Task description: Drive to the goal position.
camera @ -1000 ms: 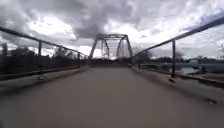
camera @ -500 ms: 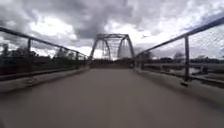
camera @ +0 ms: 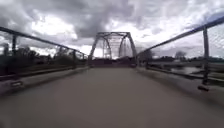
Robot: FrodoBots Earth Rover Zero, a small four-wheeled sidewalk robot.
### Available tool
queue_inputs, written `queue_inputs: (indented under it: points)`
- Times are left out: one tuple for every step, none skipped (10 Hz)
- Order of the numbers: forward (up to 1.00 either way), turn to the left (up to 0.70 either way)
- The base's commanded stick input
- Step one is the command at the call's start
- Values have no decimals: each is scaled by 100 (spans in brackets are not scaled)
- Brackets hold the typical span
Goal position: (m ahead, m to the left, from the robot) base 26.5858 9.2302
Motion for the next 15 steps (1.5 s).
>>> queue_inputs:
  points:
    - [100,0]
    - [100,0]
    - [100,0]
    - [100,0]
    - [100,0]
    - [100,0]
    - [100,0]
    - [100,0]
    - [100,0]
    - [100,0]
    - [100,0]
    - [100,0]
    - [100,0]
    - [100,0]
    - [100,0]
